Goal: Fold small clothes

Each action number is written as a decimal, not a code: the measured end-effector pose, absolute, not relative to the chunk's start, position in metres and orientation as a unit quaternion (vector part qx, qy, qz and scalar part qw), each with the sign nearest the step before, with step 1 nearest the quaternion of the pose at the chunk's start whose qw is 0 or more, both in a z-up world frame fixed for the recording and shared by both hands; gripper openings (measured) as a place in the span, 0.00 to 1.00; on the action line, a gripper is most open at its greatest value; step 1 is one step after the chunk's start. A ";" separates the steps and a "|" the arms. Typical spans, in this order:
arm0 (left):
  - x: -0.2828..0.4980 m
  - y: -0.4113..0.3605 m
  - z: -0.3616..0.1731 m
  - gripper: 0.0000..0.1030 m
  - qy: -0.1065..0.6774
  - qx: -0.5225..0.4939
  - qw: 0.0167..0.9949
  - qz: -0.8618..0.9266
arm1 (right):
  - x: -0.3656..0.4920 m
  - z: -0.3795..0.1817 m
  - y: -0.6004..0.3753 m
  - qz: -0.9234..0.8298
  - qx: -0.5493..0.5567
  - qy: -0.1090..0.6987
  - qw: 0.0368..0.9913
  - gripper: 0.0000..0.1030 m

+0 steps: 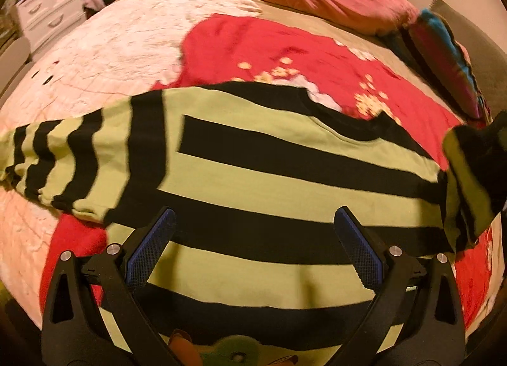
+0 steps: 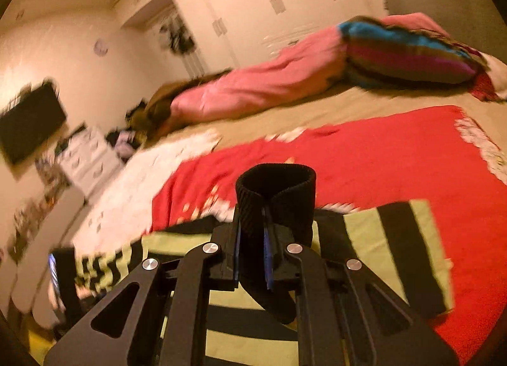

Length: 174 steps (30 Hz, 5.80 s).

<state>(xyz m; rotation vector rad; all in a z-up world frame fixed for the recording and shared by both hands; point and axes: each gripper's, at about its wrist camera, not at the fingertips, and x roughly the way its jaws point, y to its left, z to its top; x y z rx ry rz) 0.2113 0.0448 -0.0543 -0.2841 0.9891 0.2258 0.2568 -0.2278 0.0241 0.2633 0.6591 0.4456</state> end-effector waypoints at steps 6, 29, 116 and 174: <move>0.209 0.066 -0.057 0.92 0.471 -0.150 0.861 0.123 | 0.254 -0.009 -0.179 0.240 0.069 0.352 0.902 0.10; 0.248 0.003 -0.077 0.92 0.509 -0.171 0.842 0.049 | 0.270 -0.018 -0.272 0.186 0.124 0.370 0.902 0.68; 0.188 0.090 0.004 0.91 0.435 -0.086 0.892 0.091 | 0.225 -0.016 -0.205 0.231 0.016 0.378 0.896 0.95; 0.035 0.417 -0.081 0.81 0.327 -0.447 0.773 0.309 | 0.084 -0.039 0.057 0.427 -0.127 0.413 0.794 0.95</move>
